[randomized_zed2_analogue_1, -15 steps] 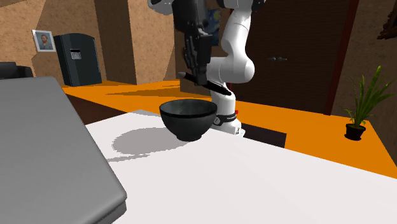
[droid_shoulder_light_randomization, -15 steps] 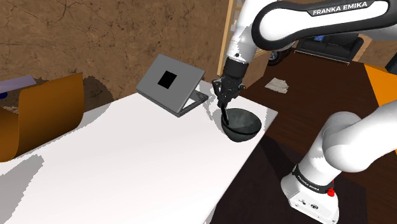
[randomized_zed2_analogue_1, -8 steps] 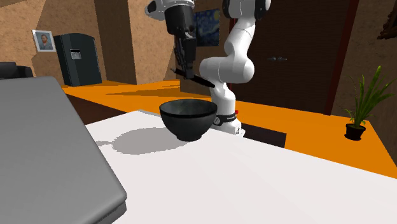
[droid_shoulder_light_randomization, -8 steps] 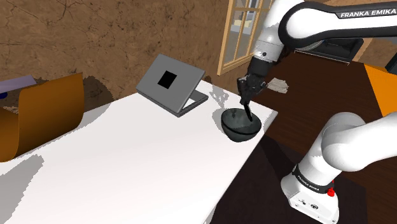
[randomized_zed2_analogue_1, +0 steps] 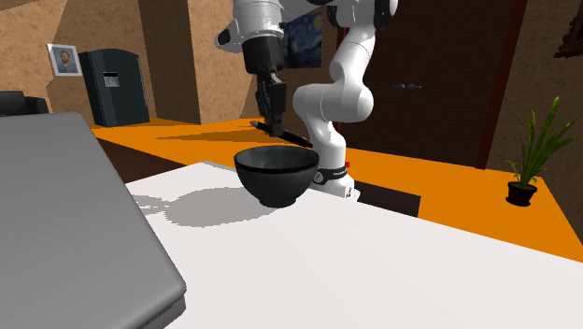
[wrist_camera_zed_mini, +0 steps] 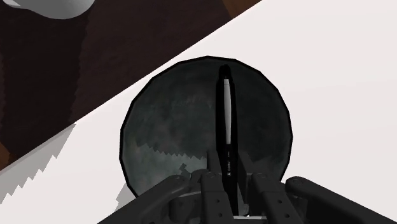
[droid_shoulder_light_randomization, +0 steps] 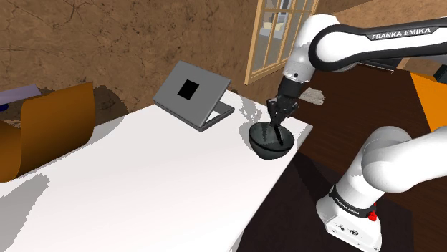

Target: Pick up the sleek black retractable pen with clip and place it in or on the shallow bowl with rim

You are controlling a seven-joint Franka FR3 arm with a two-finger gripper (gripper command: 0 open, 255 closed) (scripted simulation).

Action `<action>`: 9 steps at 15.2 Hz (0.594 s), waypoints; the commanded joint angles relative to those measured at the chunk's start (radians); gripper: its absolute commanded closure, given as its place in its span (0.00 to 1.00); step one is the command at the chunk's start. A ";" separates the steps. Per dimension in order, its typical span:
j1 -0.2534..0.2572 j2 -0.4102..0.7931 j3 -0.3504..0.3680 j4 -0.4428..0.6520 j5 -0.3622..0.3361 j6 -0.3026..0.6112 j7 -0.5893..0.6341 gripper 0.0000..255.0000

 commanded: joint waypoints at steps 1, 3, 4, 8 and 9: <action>0.002 0.008 0.002 -0.019 0.004 0.027 -0.004 1.00; 0.003 0.015 0.003 -0.042 0.008 0.057 -0.010 1.00; 0.004 0.019 0.004 -0.053 0.010 0.072 -0.014 1.00; 0.006 0.030 0.005 -0.077 0.015 0.106 -0.021 1.00; 0.006 0.030 0.005 -0.077 0.015 0.106 -0.021 1.00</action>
